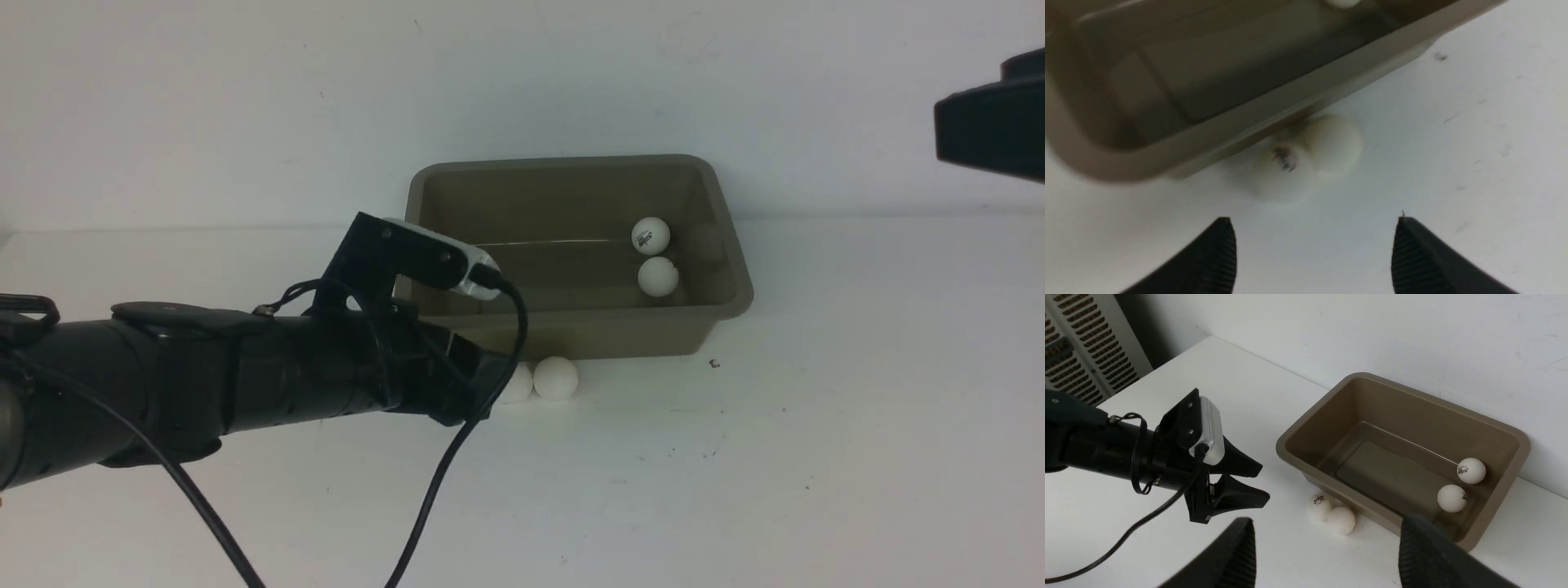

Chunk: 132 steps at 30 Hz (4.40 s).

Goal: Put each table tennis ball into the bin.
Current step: Use the left arm to clamp the table tennis ball closest to it

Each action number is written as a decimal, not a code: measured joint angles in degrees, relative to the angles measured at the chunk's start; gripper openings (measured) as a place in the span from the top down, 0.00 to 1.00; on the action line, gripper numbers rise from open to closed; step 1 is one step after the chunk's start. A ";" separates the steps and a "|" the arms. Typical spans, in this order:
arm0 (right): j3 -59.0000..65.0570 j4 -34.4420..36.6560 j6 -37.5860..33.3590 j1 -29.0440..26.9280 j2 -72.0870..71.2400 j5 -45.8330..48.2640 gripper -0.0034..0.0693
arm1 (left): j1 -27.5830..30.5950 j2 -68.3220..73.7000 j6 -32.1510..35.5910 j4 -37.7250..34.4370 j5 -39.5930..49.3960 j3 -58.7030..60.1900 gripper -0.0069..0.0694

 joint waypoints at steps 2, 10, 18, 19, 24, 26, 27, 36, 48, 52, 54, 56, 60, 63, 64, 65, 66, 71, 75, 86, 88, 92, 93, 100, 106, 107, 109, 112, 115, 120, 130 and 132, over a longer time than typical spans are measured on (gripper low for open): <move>0.00 0.00 0.00 0.00 0.00 -0.05 0.36 | 0.00 0.00 -0.38 -0.14 -3.03 1.33 0.31; 0.00 0.00 0.00 0.00 0.00 -0.51 0.36 | 0.00 0.00 2.11 -0.55 -9.02 5.10 0.31; 0.00 -0.05 0.00 0.00 0.00 -1.46 0.36 | 0.00 -1.73 6.50 -0.55 -1.42 3.86 0.31; 0.00 -0.05 0.00 0.00 0.00 -1.46 0.36 | 0.00 -2.36 6.50 -0.49 -0.08 3.56 0.31; 0.00 -0.05 0.00 0.00 0.00 -1.46 0.36 | 0.00 -6.02 5.73 -0.31 4.30 1.46 0.31; 0.00 -0.05 0.00 0.00 0.00 -1.46 0.36 | 0.00 -7.39 4.41 -0.25 5.15 0.50 0.31; 0.00 -0.05 0.00 0.00 0.00 -1.46 0.36 | 0.00 -7.76 3.96 -0.20 5.40 0.24 0.31; 0.00 -0.26 0.00 0.00 0.00 -1.90 0.36 | 0.00 -11.29 1.86 1.60 27.00 -1.50 0.31; 0.00 -0.87 0.00 0.00 0.05 -3.63 0.36 | -0.11 -11.32 -26.47 33.70 20.81 -1.50 0.31; 0.00 -0.87 0.00 0.00 0.05 -3.69 0.36 | -0.11 -11.32 -27.79 33.96 12.82 -1.50 0.31; 0.00 -0.87 0.00 0.00 0.05 -3.74 0.36 | -0.11 -11.32 -27.17 33.96 12.14 -1.50 0.31; 0.00 -0.92 0.00 0.00 0.05 -3.76 0.36 | -0.11 -10.95 -26.32 33.56 11.94 -1.50 0.31; 0.00 -1.08 0.00 0.00 0.05 -3.91 0.36 | -0.11 -9.67 -24.36 31.41 10.78 -1.50 0.31; 0.00 -1.08 0.00 0.00 0.05 -4.45 0.36 | -0.11 -8.10 -21.09 27.16 8.91 -1.50 0.31; 0.00 -1.08 0.00 0.00 0.05 -4.52 0.36 | -0.11 -7.73 -19.95 25.65 8.39 -1.50 0.31; 0.00 -1.08 0.00 0.00 0.05 -4.58 0.36 | -0.11 -7.09 -17.79 23.02 7.60 -1.50 0.31; 0.00 -1.08 0.00 0.00 0.05 -4.78 0.36 | -0.11 -6.49 -16.54 21.48 7.40 -1.50 0.31; 0.00 -1.08 0.00 0.00 0.05 -5.58 0.36 | -0.11 -1.83 -8.75 12.17 7.43 -1.50 0.31; 0.00 -1.08 0.00 0.00 0.05 -5.58 0.36 | -0.11 4.88 -1.93 3.57 7.31 -1.50 0.31; 0.00 -1.08 0.00 0.00 0.05 -5.58 0.36 | -0.11 9.15 6.00 0.06 6.25 -2.34 0.31; 0.00 -1.08 0.00 0.00 0.05 -5.58 0.36 | -0.11 9.15 6.43 0.06 6.18 -3.21 0.31; 0.00 -1.08 0.00 0.00 0.05 -5.58 0.36 | -0.11 9.15 6.48 0.06 6.18 -5.94 0.31; 0.00 -1.08 0.00 0.00 0.05 -5.58 0.36 | -0.11 9.15 6.48 0.06 6.18 -6.68 0.31; 0.00 -1.08 0.00 0.00 0.05 -5.87 0.36 | -0.11 9.26 6.48 0.01 6.18 -7.62 0.31; 0.00 -1.08 0.00 0.00 0.05 -6.76 0.36 | -0.11 11.62 6.53 0.01 6.18 -7.73 0.31; 0.00 -1.08 0.00 0.00 0.05 -6.83 0.36 | -0.11 12.53 6.53 0.01 6.18 -7.75 0.31; 0.00 -1.26 0.00 0.00 0.05 -6.83 0.36 | -0.11 13.85 6.47 0.01 6.18 -7.86 0.31; 0.00 -2.15 0.00 0.00 0.05 -6.83 0.36 | -0.11 15.32 6.47 0.01 6.14 -7.92 0.31; 0.00 -3.08 0.00 0.00 0.05 -7.00 0.36 | -0.11 16.60 6.47 0.01 5.76 -7.92 0.31; 0.00 -3.44 0.00 0.00 0.05 -7.30 0.36 | -0.11 17.49 6.47 0.01 4.53 -8.03 0.31; 0.06 -3.66 0.00 0.00 0.05 -7.48 0.36 | -0.11 17.51 6.99 -0.11 2.11 -8.23 0.31; 0.06 -3.66 0.00 0.00 0.05 -7.70 0.36 | -0.11 17.51 7.11 -0.11 1.80 -8.44 0.31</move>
